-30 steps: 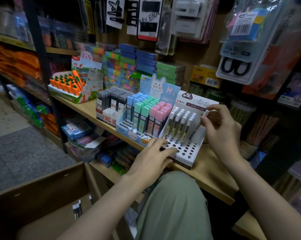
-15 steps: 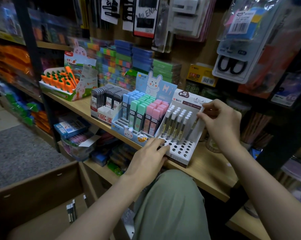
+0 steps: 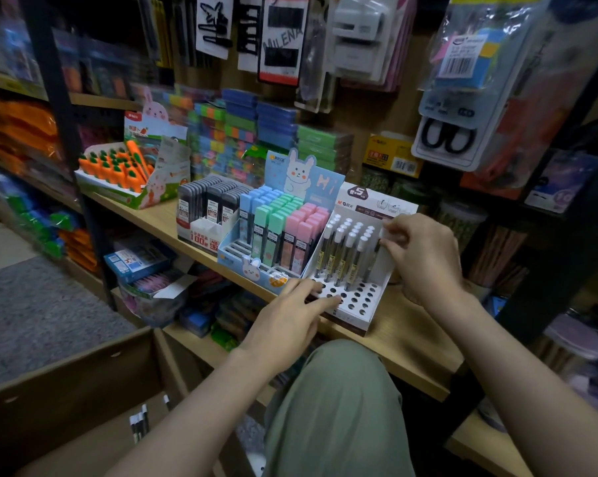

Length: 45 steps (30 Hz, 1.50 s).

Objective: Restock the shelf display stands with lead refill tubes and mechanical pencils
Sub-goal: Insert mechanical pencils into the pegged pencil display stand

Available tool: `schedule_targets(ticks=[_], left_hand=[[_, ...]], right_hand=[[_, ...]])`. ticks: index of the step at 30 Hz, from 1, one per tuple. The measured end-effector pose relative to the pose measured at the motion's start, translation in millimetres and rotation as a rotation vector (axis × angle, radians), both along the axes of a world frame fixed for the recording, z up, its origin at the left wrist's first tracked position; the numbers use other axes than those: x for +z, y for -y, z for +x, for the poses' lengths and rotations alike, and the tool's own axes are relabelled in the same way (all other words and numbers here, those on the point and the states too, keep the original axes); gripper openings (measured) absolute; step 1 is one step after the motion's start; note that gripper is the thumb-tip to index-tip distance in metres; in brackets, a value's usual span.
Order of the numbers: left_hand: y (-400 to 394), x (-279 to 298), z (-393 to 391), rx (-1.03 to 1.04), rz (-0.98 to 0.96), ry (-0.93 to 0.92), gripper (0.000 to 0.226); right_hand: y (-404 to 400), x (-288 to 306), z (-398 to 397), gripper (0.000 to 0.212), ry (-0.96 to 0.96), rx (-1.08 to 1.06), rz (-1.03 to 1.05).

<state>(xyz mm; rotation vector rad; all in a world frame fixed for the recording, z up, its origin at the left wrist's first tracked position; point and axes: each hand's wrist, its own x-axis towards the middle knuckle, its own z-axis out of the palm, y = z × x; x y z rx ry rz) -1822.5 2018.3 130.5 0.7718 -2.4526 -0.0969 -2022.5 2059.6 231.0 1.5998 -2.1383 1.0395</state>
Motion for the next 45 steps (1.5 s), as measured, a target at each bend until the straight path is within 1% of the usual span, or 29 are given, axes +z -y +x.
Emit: schedule_targets(ticks=[2, 4, 6, 8, 9, 11, 13, 15, 16, 17, 19, 20, 21, 22, 23, 24, 26, 28, 30, 33, 35, 38, 42, 45], left_hand=[[1, -1, 0, 0.000, 0.009, 0.007, 0.052], [1, -1, -1, 0.006, 0.023, 0.024, 0.054], [1, 2, -2, 0.010, 0.033, 0.043, 0.055], [0, 4, 0, -0.016, 0.071, -0.002, 0.051], [-1, 4, 4, -0.023, 0.097, -0.069, 0.047], [-3, 2, 17, 0.013, 0.112, -0.249, 0.038], [-5, -6, 39, 0.062, 0.129, -0.385, 0.028], [-5, -20, 71, 0.105, 0.204, -0.444, 0.018], [-4, -30, 90, 0.154, 0.265, -0.448, 0.015], [-2, -44, 110, 0.235, 0.338, -0.439, 0.014], [2, -78, 153, 0.479, 0.550, -0.458, 0.012], [4, -97, 173, 0.621, 0.695, -0.537, 0.011], [5, -115, 192, 0.759, 0.836, -0.663, 0.011], [6, -133, 208, 0.892, 0.937, -0.796, 0.013], [6, -149, 221, 1.000, 0.993, -0.904, 0.016], [6, -166, 233, 1.085, 1.031, -0.973, 0.019], [5, -197, 247, 1.195, 1.124, -1.012, 0.022], [6, -229, 255, 1.247, 1.251, -0.990, 0.017], [10, -256, 256, 1.263, 1.336, -0.929, 0.009], [20, -288, 249, 1.189, 1.416, -0.824, 0.019], [30, -306, 244, 1.129, 1.454, -0.775, 0.022], [48, -331, 247, 1.098, 1.495, -0.811, 0.022], [63, -351, 261, 1.154, 1.437, -0.774, 0.023], [69, -359, 265, 1.141, 1.415, -0.750, 0.026]], right_hand=[[-2, -5, 1, 0.021, -0.014, -0.006, 0.037], [-5, -9, 1, 0.028, 0.004, 0.007, 0.062], [-12, -10, 3, 0.040, 0.070, 0.048, 0.077], [-22, -12, 8, 0.048, 0.192, 0.105, 0.025], [-28, -13, 14, 0.045, 0.291, 0.142, -0.027], [-38, -15, 35, 0.029, 0.527, 0.250, -0.082], [-39, -18, 66, 0.016, 0.726, 0.395, -0.015], [-32, -25, 102, 0.015, 0.817, 0.551, 0.109], [-26, -32, 121, 0.015, 0.813, 0.618, 0.184], [-18, -43, 141, 0.016, 0.768, 0.669, 0.269], [-2, -69, 181, 0.016, 0.605, 0.710, 0.442], [7, -87, 201, 0.016, 0.547, 0.710, 0.515], [16, -106, 221, 0.016, 0.515, 0.705, 0.583], [25, -128, 239, 0.015, 0.509, 0.696, 0.653], [33, -151, 256, 0.015, 0.522, 0.675, 0.729], [40, -173, 272, 0.015, 0.538, 0.641, 0.809], [51, -216, 294, 0.016, 0.525, 0.578, 0.956], [59, -251, 308, 0.022, 0.463, 0.531, 1.070], [66, -283, 318, 0.030, 0.415, 0.509, 1.146], [73, -329, 332, 0.053, 0.297, 0.543, 1.251], [80, -357, 339, 0.061, 0.188, 0.538, 1.301], [101, -387, 346, 0.066, 0.084, 0.510, 1.275], [116, -415, 355, 0.066, 0.058, 0.498, 1.270], [110, -424, 367, 0.057, -0.016, 0.490, 1.107]])
